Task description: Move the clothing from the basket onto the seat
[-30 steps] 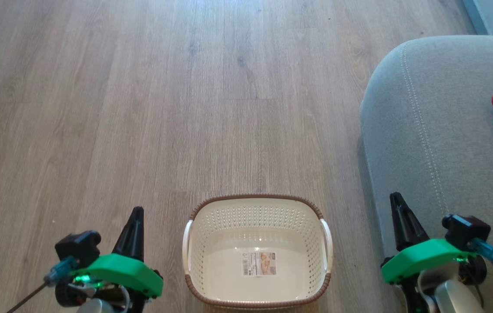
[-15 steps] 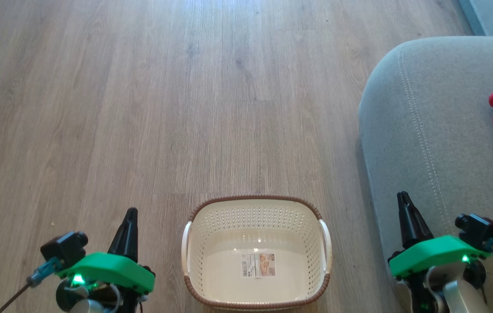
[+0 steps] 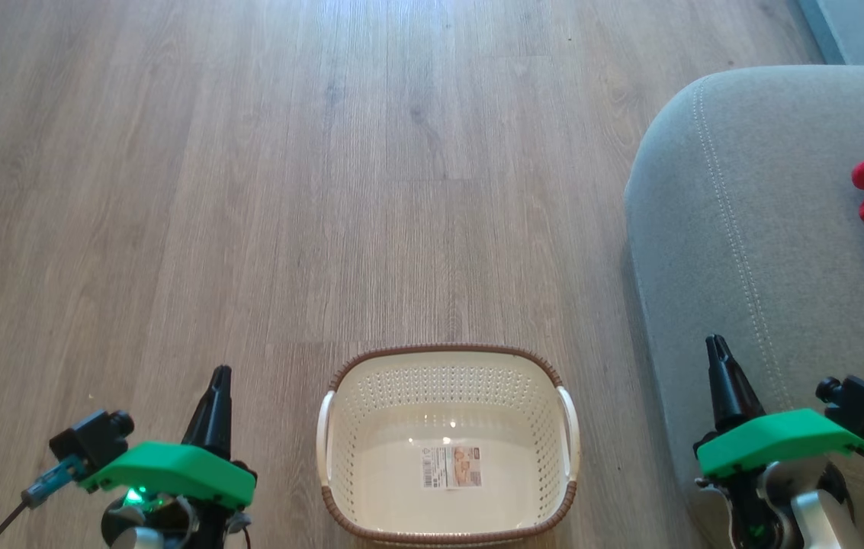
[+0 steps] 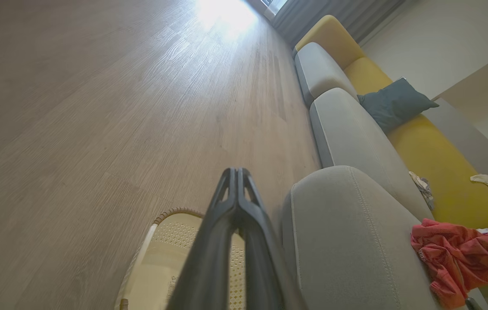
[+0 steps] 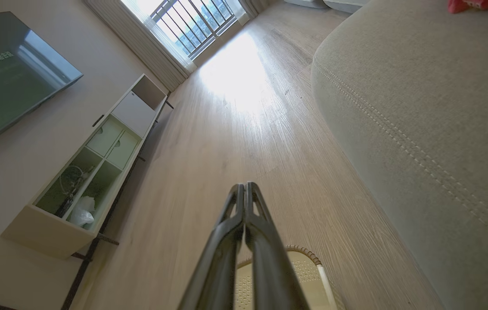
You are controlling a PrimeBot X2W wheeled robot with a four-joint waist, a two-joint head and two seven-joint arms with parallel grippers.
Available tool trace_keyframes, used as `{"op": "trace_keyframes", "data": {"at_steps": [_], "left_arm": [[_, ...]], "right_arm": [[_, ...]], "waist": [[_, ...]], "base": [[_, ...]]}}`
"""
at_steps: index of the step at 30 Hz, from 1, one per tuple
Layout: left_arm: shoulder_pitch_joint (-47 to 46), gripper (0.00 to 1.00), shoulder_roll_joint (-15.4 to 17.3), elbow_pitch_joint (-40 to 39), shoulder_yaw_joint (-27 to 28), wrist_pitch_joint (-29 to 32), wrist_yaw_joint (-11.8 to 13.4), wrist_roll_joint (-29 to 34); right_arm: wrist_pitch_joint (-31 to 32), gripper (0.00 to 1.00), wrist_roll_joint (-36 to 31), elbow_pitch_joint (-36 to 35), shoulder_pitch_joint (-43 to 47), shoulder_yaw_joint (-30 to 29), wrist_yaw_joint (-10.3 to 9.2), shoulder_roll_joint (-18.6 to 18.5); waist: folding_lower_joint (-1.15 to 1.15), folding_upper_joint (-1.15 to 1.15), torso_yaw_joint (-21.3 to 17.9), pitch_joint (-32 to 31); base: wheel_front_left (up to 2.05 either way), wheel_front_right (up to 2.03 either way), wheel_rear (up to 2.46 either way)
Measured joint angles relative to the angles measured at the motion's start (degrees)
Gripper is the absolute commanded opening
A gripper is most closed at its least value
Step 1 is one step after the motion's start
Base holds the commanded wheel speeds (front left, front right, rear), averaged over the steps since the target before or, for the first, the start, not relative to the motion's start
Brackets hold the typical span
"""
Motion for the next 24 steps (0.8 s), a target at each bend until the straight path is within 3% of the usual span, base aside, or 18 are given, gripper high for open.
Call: {"op": "trace_keyframes", "data": {"at_steps": [24], "left_arm": [[-0.12, 0.00, -0.04, -0.26, 2.20, 3.91, -1.44, -14.10]], "right_arm": [[3.81, 0.00, 15.21, -1.08, 0.00, -1.93, 0.00, 0.00]], "waist": [[0.00, 0.00, -0.46, -0.52]], "base": [[0.00, 0.00, 0.00]]}}
